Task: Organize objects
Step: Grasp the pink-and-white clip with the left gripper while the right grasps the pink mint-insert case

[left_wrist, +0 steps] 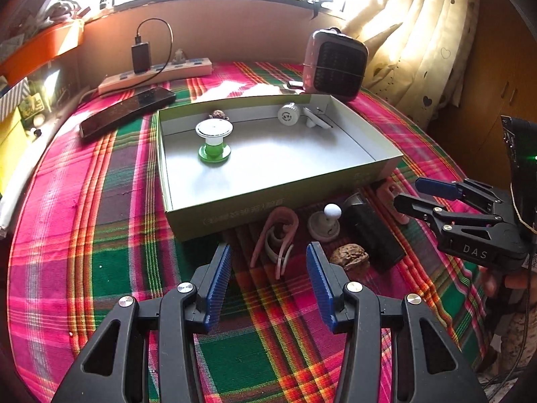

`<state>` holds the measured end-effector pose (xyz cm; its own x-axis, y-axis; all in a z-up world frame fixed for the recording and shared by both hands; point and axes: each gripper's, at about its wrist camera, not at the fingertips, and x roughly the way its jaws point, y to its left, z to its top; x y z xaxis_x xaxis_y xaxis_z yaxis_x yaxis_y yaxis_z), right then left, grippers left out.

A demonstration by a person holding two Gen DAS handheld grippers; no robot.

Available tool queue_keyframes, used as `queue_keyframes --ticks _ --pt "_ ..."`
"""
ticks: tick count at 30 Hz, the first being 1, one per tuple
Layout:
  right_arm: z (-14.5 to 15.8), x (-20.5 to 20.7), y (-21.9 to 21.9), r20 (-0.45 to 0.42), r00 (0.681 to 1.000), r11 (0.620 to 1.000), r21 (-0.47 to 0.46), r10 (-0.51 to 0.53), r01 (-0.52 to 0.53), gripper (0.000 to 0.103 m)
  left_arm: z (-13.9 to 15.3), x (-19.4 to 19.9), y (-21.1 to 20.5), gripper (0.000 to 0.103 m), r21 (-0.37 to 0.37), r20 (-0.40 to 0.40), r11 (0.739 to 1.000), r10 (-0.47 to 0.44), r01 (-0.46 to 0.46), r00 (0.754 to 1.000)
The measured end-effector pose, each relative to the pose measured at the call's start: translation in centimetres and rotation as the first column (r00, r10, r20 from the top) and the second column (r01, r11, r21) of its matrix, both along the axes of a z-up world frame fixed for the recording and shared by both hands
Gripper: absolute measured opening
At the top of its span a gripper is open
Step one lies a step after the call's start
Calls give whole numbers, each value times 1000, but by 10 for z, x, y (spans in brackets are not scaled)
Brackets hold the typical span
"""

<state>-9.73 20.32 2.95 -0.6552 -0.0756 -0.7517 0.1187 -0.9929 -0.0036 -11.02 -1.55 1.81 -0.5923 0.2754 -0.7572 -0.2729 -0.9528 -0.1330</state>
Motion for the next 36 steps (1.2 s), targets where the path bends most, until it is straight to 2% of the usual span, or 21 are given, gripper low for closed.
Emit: queue_keyframes --ticks 9,30,32,33,34,36 --pt "-6 -5 -3 28 1000 1000 -8 7 -7 55 -8 -9 8 45 -40 25 999 4 -3 1000" --pt "-13 -15 -1 52 999 1000 9 3 -4 55 -9 -16 24 45 -105 -1 994 40 -40 999" --pt "-13 -15 -1 52 999 1000 9 3 -3 55 -9 -16 24 43 -102 -1 994 41 -41 999" --pt "-13 -16 -1 52 999 1000 9 1 -1 54 -9 -16 25 38 -102 -2 994 42 -42 999" --pt "-13 -16 -1 50 999 1000 9 -1 0 51 -9 -16 26 34 -106 -3 993 43 -43 999" --pt "-12 -15 -1 48 999 1000 7 -2 2 46 -9 -15 27 32 -108 -4 993 43 -43 999"
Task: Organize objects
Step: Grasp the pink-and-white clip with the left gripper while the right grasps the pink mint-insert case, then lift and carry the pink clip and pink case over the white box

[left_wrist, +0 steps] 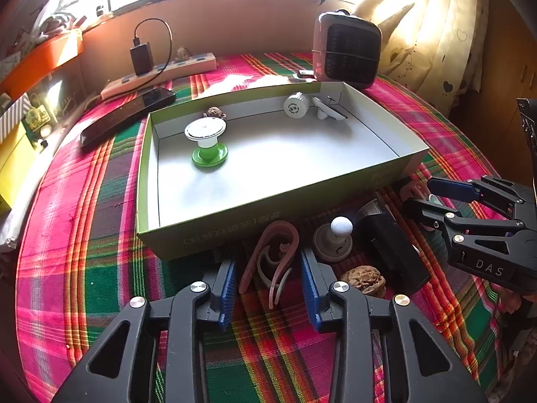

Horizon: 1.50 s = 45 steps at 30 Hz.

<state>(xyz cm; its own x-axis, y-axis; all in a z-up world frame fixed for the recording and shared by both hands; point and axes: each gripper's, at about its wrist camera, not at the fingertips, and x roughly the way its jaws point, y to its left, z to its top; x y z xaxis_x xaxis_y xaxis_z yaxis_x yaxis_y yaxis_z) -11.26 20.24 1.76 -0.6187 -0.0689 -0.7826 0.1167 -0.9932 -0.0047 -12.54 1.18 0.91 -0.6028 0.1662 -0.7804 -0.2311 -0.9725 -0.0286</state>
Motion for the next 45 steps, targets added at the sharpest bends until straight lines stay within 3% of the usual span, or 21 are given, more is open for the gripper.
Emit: queue_keyframes --ticks 7,14,45 --pt "1 1 0 -3 1000 1000 -2 3 -3 31 1 -1 -1 21 -1 -2 1000 14 -14 1000" --pt "1 2 0 -5 1000 1000 -6 6 -6 20 0 0 -2 21 4 -3 1000 16 -16 1000" --pt "2 3 1 -14 1000 1000 -19 2 -3 18 0 0 -4 21 20 3 1000 17 -17 1000"
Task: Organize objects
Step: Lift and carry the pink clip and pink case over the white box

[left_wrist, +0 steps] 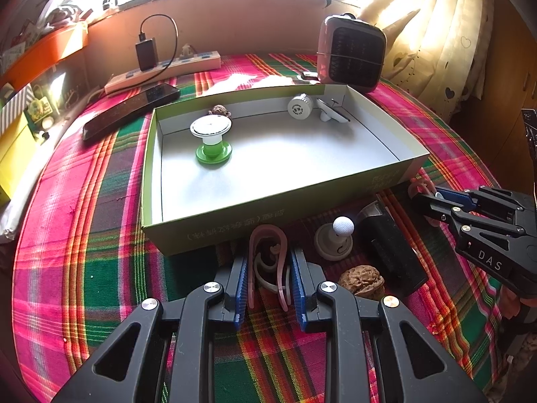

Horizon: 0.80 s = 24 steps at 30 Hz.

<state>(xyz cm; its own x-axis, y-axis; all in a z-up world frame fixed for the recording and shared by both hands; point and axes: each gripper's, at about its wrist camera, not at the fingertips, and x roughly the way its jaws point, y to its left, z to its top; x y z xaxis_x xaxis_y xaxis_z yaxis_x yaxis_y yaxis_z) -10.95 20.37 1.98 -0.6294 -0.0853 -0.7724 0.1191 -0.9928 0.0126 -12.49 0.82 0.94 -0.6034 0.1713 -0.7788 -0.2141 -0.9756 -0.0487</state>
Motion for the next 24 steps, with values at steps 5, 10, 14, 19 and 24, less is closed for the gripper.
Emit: queue_keyframes --ticks 5,10,14,19,24 --pt "4 2 0 -8 1000 1000 -6 -1 1 18 1 2 0 21 5 -2 1000 2 -2 1000" --pt "8 5 0 -20 1000 1000 -7 -1 1 18 6 5 0 21 10 -9 1000 0 0 1000" --pt "12 7 0 -27 1000 1000 -12 1 -1 18 11 7 -1 21 14 -18 1000 -1 1 1000" --pt "19 9 -2 -39 999 999 -33 15 -16 18 19 10 -4 21 23 -34 1000 -2 2 999" --pt "28 7 -3 -49 998 998 -52 29 -32 18 27 10 -7 21 35 -45 999 3 -1 999"
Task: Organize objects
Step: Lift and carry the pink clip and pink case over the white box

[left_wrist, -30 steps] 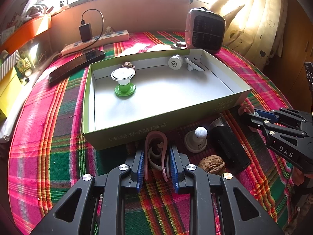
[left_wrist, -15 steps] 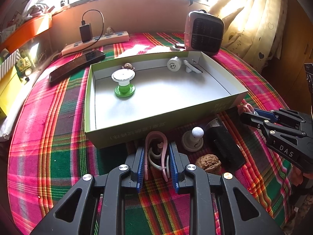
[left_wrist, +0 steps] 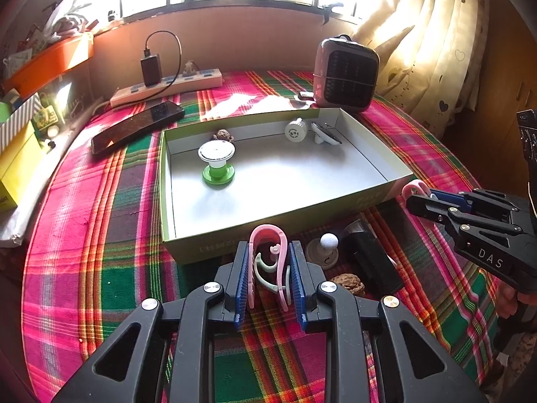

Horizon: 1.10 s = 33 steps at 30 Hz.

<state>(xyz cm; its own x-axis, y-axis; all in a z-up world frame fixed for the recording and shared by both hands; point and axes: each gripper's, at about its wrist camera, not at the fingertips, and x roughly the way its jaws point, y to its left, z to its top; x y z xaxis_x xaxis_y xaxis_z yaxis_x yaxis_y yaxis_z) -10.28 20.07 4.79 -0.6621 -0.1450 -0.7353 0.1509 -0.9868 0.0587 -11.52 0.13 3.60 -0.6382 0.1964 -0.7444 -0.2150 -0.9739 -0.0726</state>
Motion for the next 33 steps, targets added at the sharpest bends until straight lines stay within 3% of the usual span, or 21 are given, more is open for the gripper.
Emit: queue_keyframes --ticks 18,33 --pt "29 -32 -27 -51 995 997 10 82 -82 18 15 -12 -6 21 29 -13 1000 -4 4 1000" --pt "28 -88 -50 1 990 990 -10 143 -143 18 20 -40 -17 21 29 -19 999 33 -33 999"
